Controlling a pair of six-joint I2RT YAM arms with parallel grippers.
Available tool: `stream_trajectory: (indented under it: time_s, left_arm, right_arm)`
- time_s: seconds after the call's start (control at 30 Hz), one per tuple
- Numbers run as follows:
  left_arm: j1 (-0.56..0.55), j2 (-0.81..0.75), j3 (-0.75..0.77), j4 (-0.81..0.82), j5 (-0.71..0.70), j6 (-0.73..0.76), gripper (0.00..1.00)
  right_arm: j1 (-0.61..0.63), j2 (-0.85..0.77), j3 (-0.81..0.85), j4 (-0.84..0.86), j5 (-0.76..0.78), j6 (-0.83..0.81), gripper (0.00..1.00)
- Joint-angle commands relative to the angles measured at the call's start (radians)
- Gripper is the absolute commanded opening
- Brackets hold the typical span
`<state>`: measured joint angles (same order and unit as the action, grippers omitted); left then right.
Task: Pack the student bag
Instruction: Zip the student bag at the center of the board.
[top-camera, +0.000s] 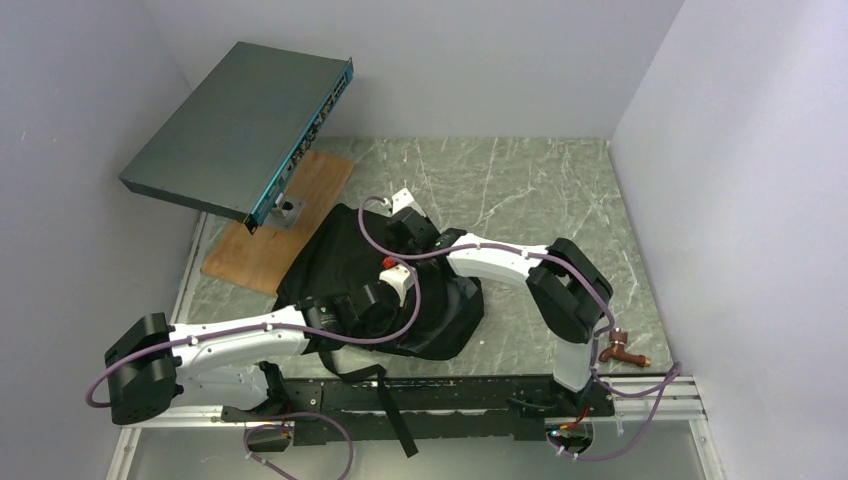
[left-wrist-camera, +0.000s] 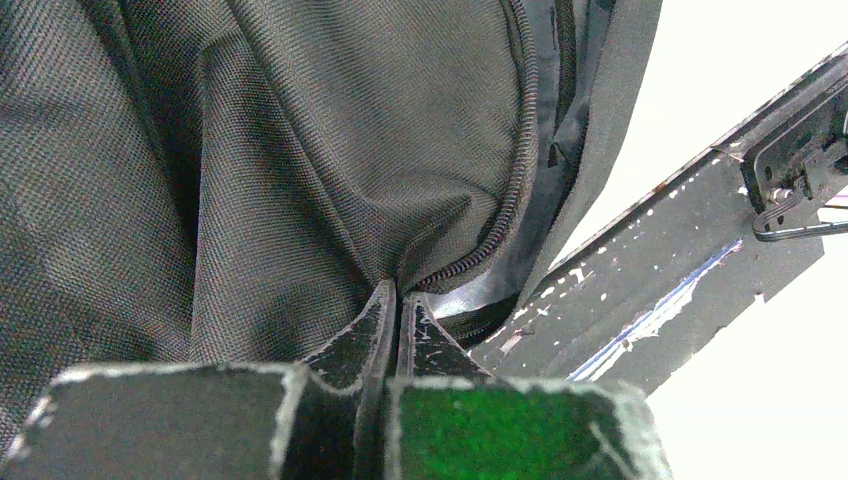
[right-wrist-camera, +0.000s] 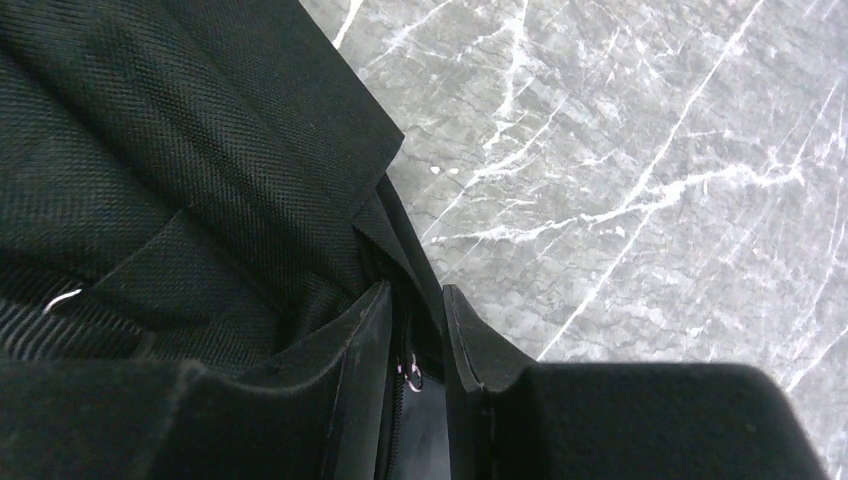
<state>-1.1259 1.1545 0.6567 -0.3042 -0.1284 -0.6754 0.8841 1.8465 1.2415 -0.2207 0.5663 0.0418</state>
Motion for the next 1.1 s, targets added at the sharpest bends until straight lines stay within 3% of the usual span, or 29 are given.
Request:
stream_trajectory:
  time_s: [0.0, 0.17, 0.47, 0.83, 0.9, 1.07]
  left_arm:
    - [-0.013, -0.021, 0.023, -0.031, 0.025, -0.016, 0.0]
    - [-0.014, -0.019, 0.026, -0.028, 0.024, -0.017, 0.0]
    - [-0.014, -0.007, 0.024, -0.02, 0.025, -0.016, 0.0]
    - [-0.014, -0.007, 0.01, -0.005, 0.026, -0.019, 0.0]
    - [-0.014, -0.01, 0.006, -0.003, 0.022, -0.018, 0.0]
    - [-0.014, -0.008, 0.004, 0.005, 0.025, -0.02, 0.0]
  right_arm:
    - [-0.002, 0.035, 0.045, 0.013, 0.092, 0.02, 0.28]
    - [-0.002, 0.038, 0.045, 0.01, 0.113, 0.065, 0.25]
    - [-0.002, -0.021, 0.018, -0.033, 0.203, 0.223, 0.0]
    - [-0.038, -0.118, -0.057, -0.075, 0.204, 0.452, 0.01]
    - [-0.056, -0.143, -0.081, -0.067, 0.177, 0.488, 0.13]
    - [-0.077, -0.184, -0.13, -0.024, 0.142, 0.489, 0.17]
